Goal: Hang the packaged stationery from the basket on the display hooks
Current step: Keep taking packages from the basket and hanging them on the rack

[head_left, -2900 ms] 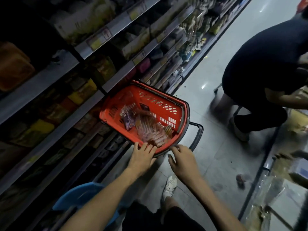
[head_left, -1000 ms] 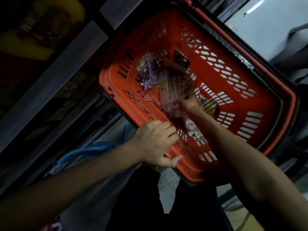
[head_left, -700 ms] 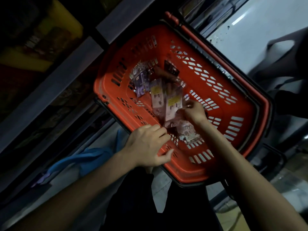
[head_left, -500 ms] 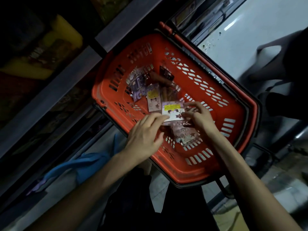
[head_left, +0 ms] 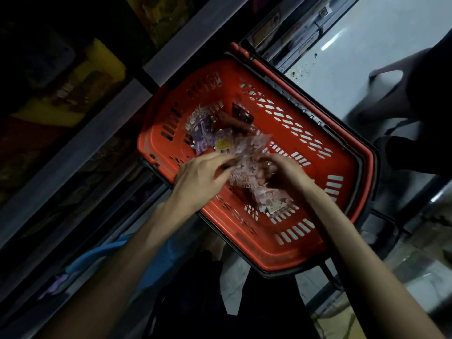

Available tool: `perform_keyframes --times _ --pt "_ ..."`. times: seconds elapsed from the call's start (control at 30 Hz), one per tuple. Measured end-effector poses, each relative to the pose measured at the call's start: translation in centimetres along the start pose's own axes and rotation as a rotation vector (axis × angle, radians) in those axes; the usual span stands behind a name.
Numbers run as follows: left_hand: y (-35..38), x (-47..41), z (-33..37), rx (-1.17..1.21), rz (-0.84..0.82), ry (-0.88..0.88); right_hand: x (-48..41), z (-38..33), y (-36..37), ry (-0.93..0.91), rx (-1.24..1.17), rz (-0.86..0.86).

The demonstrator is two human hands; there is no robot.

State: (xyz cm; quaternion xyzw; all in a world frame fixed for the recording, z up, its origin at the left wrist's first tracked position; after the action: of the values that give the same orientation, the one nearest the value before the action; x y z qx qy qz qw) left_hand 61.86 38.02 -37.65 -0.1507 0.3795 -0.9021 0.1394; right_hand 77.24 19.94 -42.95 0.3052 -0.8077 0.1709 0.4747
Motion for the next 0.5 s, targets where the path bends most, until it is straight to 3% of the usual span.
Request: perform_keyframes --times 0.13,0.23,0.5 --pt "1.0 0.5 -0.7 -0.061 0.077 -0.065 -5.5 2.4 0.4 -0.062 0.482 0.312" --pt "1.8 0.5 -1.0 -0.137 0.083 -0.071 -8.0 3.2 1.4 -0.066 0.67 0.403" --pt "1.9 0.1 -1.7 -0.107 0.15 -0.115 -14.0 6.6 3.6 -0.01 0.545 0.558"
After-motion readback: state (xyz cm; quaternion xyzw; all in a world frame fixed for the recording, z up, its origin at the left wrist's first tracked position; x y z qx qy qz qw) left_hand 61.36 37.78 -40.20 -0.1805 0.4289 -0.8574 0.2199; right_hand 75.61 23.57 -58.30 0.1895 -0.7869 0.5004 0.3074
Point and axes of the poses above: each hand's wrist, its own x-axis away from the middle knuckle, its own y-axis out of the palm, z = x × y, the point moved 1 cm from there along -x, towards the middle knuckle, and after that the axes turned 3 degrees about z, right-handed, at the moved point
